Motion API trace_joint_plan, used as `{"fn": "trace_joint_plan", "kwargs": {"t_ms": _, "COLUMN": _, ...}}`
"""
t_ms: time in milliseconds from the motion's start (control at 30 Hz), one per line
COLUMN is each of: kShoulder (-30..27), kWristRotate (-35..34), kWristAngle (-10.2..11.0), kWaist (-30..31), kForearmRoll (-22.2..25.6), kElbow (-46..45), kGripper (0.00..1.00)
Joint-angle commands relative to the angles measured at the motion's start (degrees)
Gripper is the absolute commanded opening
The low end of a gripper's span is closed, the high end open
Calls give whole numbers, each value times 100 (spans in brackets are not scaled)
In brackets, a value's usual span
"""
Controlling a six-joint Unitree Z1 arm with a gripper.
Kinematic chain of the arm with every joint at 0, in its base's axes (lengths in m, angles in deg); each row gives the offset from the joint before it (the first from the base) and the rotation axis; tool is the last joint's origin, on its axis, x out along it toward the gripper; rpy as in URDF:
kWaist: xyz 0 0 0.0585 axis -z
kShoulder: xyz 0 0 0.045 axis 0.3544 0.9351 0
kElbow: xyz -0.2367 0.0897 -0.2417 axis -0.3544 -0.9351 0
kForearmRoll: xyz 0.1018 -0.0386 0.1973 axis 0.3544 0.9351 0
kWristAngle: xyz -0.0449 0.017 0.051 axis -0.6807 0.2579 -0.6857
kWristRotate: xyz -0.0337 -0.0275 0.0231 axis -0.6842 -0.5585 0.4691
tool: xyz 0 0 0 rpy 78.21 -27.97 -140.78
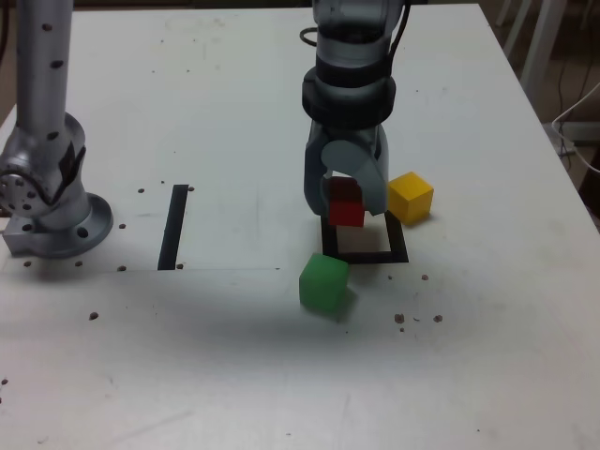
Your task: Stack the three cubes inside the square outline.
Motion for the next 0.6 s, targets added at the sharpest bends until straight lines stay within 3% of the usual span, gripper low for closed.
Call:
{"fn": "trace_joint_plan", "kwargs": {"t_ms": 0, "kShoulder": 24, "kWristRotate": -26, "kWristAngle": -27, "kWaist": 7, "kForearmRoll": -75, "kElbow": 19, "kGripper": 30}}
{"fn": "trace_joint_plan", "kwargs": {"t_ms": 567, "kShoulder": 224, "kWristRotate": -222, "kWristAngle": -198, "kWaist": 7, "kForearmRoll": -458, "kElbow": -156, "kGripper": 30}}
